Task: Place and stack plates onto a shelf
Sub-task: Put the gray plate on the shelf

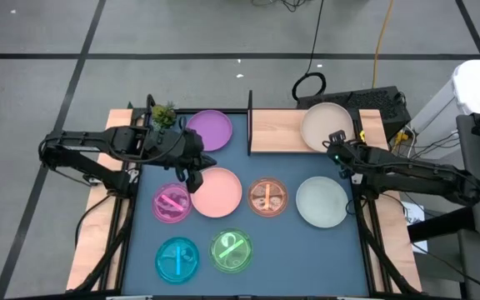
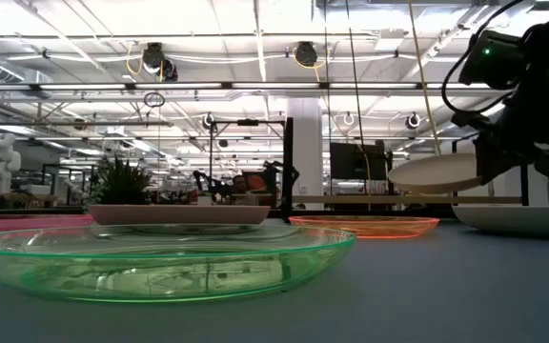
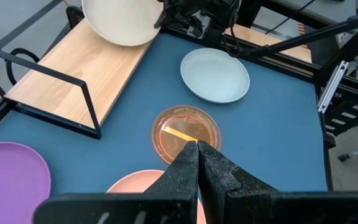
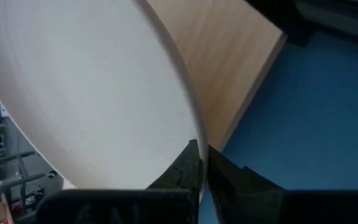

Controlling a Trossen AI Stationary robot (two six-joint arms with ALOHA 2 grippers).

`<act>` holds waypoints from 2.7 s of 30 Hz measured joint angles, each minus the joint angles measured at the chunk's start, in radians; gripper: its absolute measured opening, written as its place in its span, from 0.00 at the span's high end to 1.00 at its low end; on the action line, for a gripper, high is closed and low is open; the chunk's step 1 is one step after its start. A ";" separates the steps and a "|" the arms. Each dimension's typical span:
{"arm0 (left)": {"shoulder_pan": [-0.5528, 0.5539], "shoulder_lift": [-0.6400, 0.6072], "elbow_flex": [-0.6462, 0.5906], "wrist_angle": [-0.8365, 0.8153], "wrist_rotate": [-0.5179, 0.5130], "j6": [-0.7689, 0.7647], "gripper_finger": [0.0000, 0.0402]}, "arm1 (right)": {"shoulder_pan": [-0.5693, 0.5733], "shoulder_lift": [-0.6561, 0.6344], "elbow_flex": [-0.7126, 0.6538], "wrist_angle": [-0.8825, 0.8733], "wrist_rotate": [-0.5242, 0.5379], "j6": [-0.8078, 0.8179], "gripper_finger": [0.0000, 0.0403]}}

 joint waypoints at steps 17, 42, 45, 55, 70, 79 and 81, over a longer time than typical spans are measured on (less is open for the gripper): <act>-0.001 0.000 0.000 0.000 0.000 0.000 0.99 | -0.014 0.011 0.000 -0.030 -0.018 0.020 0.98; -0.005 0.000 0.000 0.000 0.000 -0.031 0.99 | -0.014 0.013 -0.085 0.213 -0.018 -0.031 0.67; -0.005 0.000 0.000 0.000 0.000 -0.031 0.99 | -0.014 0.013 -0.085 0.242 -0.022 -0.060 0.65; -0.005 0.000 0.000 0.000 0.000 -0.031 0.99 | -0.013 0.013 -0.085 0.237 -0.027 -0.084 0.77; -0.005 0.000 0.000 0.000 0.000 -0.023 0.99 | -0.013 0.011 -0.085 0.235 -0.031 -0.058 0.99; -0.005 0.000 0.000 0.000 0.000 -0.023 0.99 | -0.013 0.011 -0.085 0.255 -0.021 0.000 0.93; -0.005 0.000 0.000 0.000 0.000 -0.023 0.99 | -0.013 0.011 -0.085 0.253 -0.015 0.001 0.92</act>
